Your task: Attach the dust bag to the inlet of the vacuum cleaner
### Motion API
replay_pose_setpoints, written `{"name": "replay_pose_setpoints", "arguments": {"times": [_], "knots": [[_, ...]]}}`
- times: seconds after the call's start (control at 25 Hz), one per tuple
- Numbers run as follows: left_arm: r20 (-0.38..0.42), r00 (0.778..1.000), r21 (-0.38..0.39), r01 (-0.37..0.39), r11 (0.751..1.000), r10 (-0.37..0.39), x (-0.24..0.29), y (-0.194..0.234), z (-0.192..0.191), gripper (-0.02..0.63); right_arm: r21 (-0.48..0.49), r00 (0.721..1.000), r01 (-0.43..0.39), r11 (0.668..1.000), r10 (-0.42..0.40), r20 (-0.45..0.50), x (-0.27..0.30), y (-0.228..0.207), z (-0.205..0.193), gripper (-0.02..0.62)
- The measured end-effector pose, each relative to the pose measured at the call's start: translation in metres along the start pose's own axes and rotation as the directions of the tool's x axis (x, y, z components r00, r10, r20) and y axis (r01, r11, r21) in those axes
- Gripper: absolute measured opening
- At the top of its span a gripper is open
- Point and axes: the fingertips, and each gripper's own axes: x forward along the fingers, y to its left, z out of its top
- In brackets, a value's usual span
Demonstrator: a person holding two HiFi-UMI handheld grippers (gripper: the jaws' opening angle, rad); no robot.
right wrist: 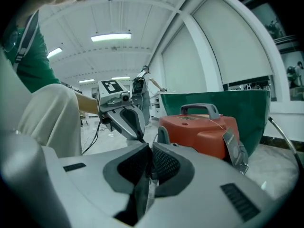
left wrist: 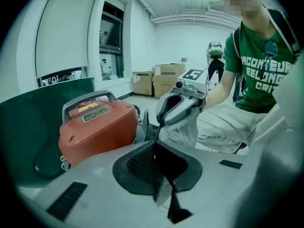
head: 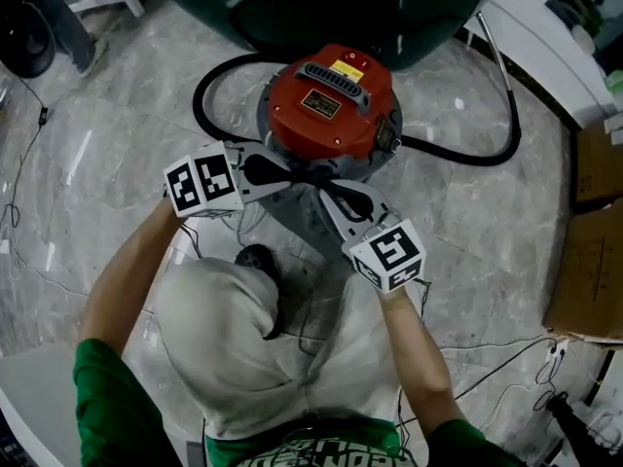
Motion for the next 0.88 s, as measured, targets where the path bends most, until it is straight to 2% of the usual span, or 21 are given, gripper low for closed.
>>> {"name": "replay_pose_setpoints", "arguments": {"times": [0.12, 0.36, 0.64, 0.76, 0.88], "knots": [[0.020, 1.000, 0.003, -0.009, 1.000, 0.009, 0.004, 0.004, 0.002, 0.017, -0.004, 1.000, 0.006, 1.000, -0.006, -0.004, -0.002, -0.001, -0.002, 0.029], [0.036, 0.999, 0.055, 0.001, 0.998, -0.003, 0.020, 0.006, 0.009, 0.020, 0.059, 0.997, 0.071, 0.996, -0.072, 0.017, -0.013, -0.014, -0.014, 0.029], [0.095, 0.995, 0.016, -0.042, 0.999, 0.041, 0.016, 0.014, -0.002, 0.020, 0.005, 0.999, 0.040, 0.999, -0.040, 0.003, -0.001, -0.015, -0.008, 0.031], [0.101, 0.994, 0.048, -0.054, 0.997, 0.049, 0.024, 0.016, 0.002, 0.021, 0.012, 0.998, 0.055, 0.998, -0.055, 0.015, -0.006, -0.018, -0.014, 0.029], [0.095, 0.995, 0.085, -0.045, 0.995, 0.037, 0.035, 0.017, 0.008, 0.023, 0.058, 0.995, 0.091, 0.994, -0.093, 0.036, -0.013, -0.027, -0.021, 0.029]]}}
